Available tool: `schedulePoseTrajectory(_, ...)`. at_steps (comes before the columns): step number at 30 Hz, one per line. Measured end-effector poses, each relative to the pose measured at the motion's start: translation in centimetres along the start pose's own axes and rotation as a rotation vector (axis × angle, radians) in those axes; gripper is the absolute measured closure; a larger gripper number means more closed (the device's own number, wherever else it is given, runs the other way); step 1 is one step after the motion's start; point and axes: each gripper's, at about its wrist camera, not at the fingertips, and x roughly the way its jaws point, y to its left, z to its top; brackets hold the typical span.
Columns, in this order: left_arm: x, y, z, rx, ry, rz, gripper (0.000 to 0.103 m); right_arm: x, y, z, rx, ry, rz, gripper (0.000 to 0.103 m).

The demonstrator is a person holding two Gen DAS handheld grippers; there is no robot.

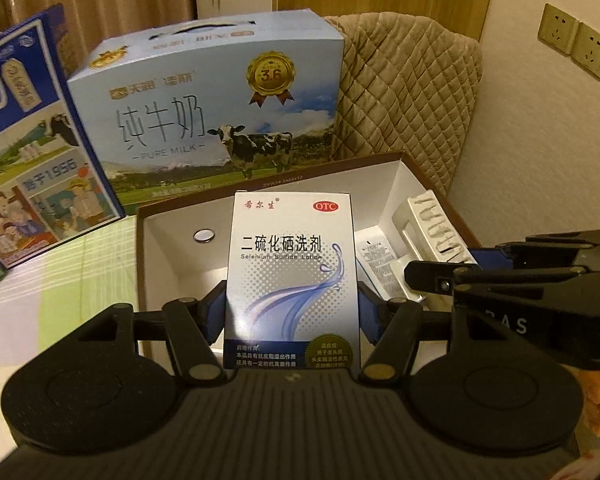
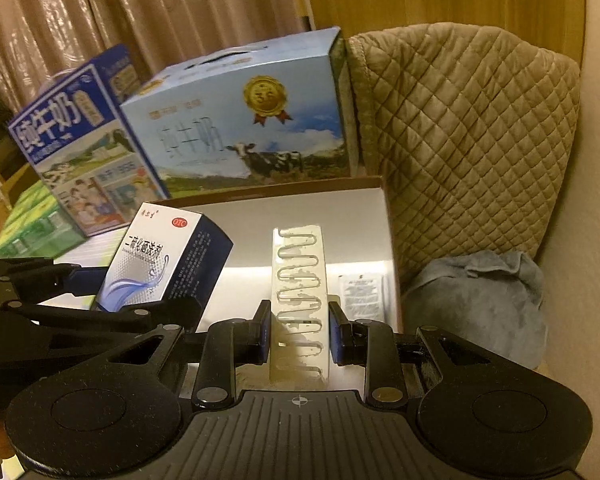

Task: Organize rigid objects
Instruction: 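Carry the medicine box and toothpick case into the brown box with both grippers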

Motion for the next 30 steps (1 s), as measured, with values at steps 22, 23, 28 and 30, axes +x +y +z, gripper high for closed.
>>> schedulePoseTrajectory(22,4.5,1.6,0.3,-0.005,0.071,-0.022,0.039,3.6,-0.5,0.9,-0.034,0.038,-0.068,0.078)
schedulePoseTrajectory(23,4.4,1.7,0.2,-0.006,0.072,-0.024,0.038,3.7,-0.5,1.0,-0.032,0.039,-0.066,0.078)
schedulePoseTrajectory(28,4.4,1.9,0.1,0.005,0.077,-0.012,0.038,4.0,-0.3,1.1,-0.031,0.049,-0.055,0.078)
schedulePoseTrajectory(30,4.3,1.9,0.0,0.009,0.076,-0.007,0.038,4.2,-0.2,1.2,-0.027,0.049,-0.048,0.078)
